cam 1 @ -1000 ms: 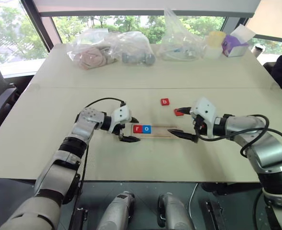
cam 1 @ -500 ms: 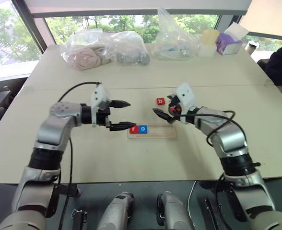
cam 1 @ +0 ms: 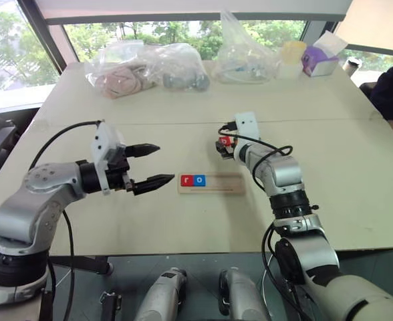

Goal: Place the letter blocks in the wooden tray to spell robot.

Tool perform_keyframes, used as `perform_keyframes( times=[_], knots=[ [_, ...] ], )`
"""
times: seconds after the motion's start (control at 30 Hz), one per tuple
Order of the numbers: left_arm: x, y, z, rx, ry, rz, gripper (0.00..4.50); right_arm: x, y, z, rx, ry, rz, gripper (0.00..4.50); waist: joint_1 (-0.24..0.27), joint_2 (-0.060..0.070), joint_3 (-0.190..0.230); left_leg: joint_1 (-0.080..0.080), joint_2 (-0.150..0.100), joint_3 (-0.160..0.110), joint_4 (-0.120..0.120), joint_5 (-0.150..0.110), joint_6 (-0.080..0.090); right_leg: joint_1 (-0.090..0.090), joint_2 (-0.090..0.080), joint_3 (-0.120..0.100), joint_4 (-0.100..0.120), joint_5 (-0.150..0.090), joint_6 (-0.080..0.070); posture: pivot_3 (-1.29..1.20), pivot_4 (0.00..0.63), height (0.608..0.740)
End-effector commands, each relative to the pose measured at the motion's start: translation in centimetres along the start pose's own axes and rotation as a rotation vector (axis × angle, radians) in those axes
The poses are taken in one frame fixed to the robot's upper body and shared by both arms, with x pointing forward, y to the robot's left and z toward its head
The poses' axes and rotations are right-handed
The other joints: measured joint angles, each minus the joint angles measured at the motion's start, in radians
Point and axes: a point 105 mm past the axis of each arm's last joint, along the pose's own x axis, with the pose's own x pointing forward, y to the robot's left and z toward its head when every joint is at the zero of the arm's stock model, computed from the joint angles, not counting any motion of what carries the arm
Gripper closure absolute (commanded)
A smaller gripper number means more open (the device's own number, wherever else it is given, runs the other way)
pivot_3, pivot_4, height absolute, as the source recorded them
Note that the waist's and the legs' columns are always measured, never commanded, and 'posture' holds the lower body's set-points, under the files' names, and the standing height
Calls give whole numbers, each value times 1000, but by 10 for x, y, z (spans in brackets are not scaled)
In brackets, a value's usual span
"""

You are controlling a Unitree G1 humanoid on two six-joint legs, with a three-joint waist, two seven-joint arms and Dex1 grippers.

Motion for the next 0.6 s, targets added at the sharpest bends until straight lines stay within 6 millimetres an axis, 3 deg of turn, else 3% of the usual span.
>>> perform_keyframes(
  times=[0.03,0.3,0.6],
  knots=[
    [-2,-4,12,41,-31,24,23,1,2,14,9,-49,14,0,-1,0,0,0,0,1,-1,0,0,-1,0,1,0,0,0,0,150,729],
    [-7,-8,7,28,-32,45,23,12,1,9,19,-33,21,0,-5,0,0,4,1,6,-4,0,0,0,1,5,0,0,0,0,150,729],
    [-3,-6,6,32,-29,56,23,19,17,8,1,-33,59,0,-7,0,0,6,2,6,-4,0,0,1,2,6,0,0,-1,0,150,729]
  ],
)
